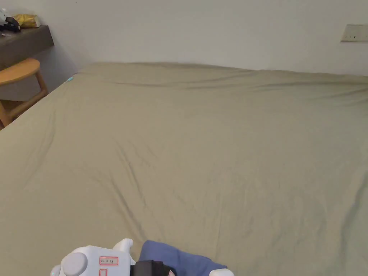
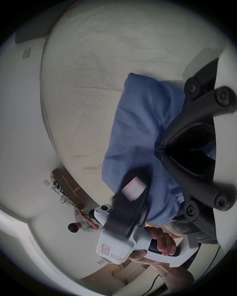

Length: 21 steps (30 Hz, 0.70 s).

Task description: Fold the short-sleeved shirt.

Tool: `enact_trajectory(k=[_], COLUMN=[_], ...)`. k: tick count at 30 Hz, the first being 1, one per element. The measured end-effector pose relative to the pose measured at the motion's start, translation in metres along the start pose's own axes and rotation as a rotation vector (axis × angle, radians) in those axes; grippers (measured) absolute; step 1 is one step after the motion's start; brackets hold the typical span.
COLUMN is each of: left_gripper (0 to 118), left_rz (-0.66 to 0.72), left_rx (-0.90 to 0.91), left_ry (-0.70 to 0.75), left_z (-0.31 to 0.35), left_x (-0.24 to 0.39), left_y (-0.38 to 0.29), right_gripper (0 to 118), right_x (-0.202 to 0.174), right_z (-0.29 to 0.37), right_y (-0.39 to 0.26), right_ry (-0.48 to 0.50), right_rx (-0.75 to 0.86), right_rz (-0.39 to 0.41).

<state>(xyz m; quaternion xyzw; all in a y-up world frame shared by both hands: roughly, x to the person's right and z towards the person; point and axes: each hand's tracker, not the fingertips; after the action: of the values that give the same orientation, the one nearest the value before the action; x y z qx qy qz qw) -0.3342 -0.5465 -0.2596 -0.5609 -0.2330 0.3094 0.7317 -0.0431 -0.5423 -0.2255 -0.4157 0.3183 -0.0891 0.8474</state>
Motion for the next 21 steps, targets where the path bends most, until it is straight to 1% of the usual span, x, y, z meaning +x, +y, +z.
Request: enact_trajectory(k=[1,2,3,4,5,8,10,14,16,18,21], left_gripper=[51,51,51,51,51,51,51,51,51,51,51], left_rz=[-0.038,-0.008,0.006,0.001,-0.007,-0.098,-0.112,-0.170,-0.111,-0.096,-0.046], left_rx=[0.021,0.007,0.014,0.011,0.011,0.007,0.003,0.060,0.089,0.144,0.125], left_ry=[0.076,0.004,-0.054,-0.011,-0.005,0.054,0.074,0.255,0.301,0.418,0.551], left_z=[0.002,0.003,0.004,0.004,0.004,0.014,0.027,0.074,0.107,0.146,0.199], left_x=[-0.002,-0.009,-0.010,-0.010,-0.006,-0.001,-0.007,-0.034,-0.055,-0.071,-0.104], left_y=[-0.001,-0.005,-0.005,-0.005,-0.004,0.004,0.014,0.030,0.037,0.042,0.052], right_gripper=[5,5,5,5,5,5,5,5,5,5,5], right_x=[0.000,0.002,0.003,0.004,0.005,0.007,0.008,0.010,0.012,0.014,0.018], right_z=[0.001,0.001,0.002,0.003,0.004,0.018,0.033,0.055,0.064,0.071,0.077], right_y=[0.000,0.000,0.000,0.001,0.003,0.010,0.011,0.024,0.032,0.039,0.048], right_ry=[-0.003,0.036,0.024,0.039,0.041,0.055,0.068,0.018,0.001,-0.017,-0.066], right_rx=[0.004,0.005,0.006,0.007,-0.004,-0.020,0.035,0.090,0.112,0.131,0.140], right_rz=[-0.003,-0.013,-0.013,-0.022,-0.028,-0.056,-0.064,-0.050,-0.043,-0.034,-0.004])
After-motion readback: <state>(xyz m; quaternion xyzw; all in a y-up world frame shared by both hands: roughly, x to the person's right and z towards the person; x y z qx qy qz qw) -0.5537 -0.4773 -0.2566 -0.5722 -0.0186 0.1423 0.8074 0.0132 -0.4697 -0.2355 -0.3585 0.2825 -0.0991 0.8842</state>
